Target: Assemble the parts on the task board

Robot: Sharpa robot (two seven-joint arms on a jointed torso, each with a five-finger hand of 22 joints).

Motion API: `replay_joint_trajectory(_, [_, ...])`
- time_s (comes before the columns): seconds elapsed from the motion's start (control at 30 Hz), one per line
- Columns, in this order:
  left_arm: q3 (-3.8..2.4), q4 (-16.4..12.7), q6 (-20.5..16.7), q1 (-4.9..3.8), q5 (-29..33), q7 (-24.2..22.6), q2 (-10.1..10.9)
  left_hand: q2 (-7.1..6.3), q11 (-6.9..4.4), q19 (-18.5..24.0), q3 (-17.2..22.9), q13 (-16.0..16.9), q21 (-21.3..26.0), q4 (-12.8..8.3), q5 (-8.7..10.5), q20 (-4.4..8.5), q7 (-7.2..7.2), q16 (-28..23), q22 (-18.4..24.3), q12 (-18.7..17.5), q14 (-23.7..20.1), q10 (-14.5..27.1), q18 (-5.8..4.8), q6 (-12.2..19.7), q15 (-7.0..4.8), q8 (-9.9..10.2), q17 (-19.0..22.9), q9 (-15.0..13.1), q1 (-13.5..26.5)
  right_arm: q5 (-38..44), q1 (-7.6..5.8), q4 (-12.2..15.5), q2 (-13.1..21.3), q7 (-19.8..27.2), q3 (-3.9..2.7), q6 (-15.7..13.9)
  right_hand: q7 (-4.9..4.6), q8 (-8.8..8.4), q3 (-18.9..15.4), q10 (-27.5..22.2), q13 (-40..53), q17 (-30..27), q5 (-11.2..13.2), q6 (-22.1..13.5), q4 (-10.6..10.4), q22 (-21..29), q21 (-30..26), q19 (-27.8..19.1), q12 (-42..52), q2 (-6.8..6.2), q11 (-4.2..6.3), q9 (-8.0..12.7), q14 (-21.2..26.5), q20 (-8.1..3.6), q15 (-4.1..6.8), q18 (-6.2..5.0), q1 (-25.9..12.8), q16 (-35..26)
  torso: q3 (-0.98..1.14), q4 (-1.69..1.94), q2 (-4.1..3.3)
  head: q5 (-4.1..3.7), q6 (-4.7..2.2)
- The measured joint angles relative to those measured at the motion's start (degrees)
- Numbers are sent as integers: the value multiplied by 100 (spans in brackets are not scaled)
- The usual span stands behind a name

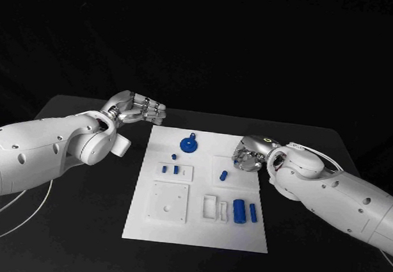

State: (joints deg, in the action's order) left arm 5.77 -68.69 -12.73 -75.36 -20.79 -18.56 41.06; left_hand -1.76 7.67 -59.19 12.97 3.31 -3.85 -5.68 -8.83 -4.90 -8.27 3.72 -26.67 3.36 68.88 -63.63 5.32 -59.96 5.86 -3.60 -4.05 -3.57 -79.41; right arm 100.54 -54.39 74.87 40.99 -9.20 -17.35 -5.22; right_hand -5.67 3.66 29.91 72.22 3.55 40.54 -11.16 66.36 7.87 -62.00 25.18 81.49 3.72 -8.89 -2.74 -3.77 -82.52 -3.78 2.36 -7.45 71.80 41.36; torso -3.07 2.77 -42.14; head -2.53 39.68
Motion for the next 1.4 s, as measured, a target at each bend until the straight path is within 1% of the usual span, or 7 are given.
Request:
replay_joint_trajectory(0.2, [0,1,0,0,0,-3,0,0,0,0,0,0,0,0,0,0,0,0,23,0,0,0,0,0,0,0,0,0,0,90,-17,-11,-27,-34,35,-11,27,-2,226,228,-7,16,273,263,118,-97,1,21,2,121,45,-8,-22,0,18,13,121,20,-1,0,0,3,5])
replay_joint_trajectory(0.27, [0,2,1,0,0,-3,0,0,0,0,0,0,0,0,0,0,0,0,23,0,0,0,0,0,0,0,1,0,0,137,-23,-12,-39,-57,48,-19,61,-16,245,359,-9,24,273,387,131,-201,154,61,-26,129,92,-8,-38,-39,63,44,129,35,-1,-1,0,4,8])
replay_joint_trajectory(0.4, [0,2,3,0,0,-3,0,0,0,0,0,0,0,0,0,0,0,0,37,0,0,0,0,0,0,0,1,0,0,272,-34,-13,-66,-122,82,-46,89,-16,258,438,-6,41,274,470,215,-344,204,72,-42,144,131,-8,-28,-50,72,51,144,41,1,-1,1,4,15])
replay_joint_trajectory(0.67, [0,5,6,0,0,0,0,0,0,0,0,0,0,0,0,0,0,0,49,0,0,0,0,0,0,0,1,0,0,487,-40,-6,-107,-220,123,-96,100,-15,238,470,23,58,274,486,268,-561,153,79,-35,168,139,-15,-27,-56,72,94,120,42,4,-3,1,4,27])
replay_joint_trajectory(1.0, [-1,6,10,0,-1,8,0,19,0,-15,-1,0,0,-2,0,16,-6,0,67,0,0,0,-1,35,0,0,-1,0,19,643,-18,22,-134,-314,151,-220,104,-15,608,520,21,88,183,543,369,-784,152,125,-36,165,132,-15,-48,-85,91,179,121,42,4,-7,2,4,24])
replay_joint_trajectory(1.2, [-1,8,12,0,-4,14,-1,19,0,-31,-16,1,0,-16,0,31,0,0,67,0,0,0,-2,40,0,0,-6,0,19,686,5,63,-123,-370,156,-298,104,-17,708,558,15,99,116,583,380,-903,201,164,-41,164,137,-11,-69,-122,106,233,121,41,4,-3,2,10,19])
replay_joint_trajectory(1.4, [-1,8,14,0,-6,20,-1,19,-10,-30,-16,0,0,-16,1,31,0,0,80,0,0,10,-2,40,0,0,-6,0,19,714,53,142,-93,-426,80,-324,127,-19,778,570,-8,110,39,605,374,-1045,201,174,-64,117,143,-8,-54,-132,121,220,75,42,5,-3,1,14,21])
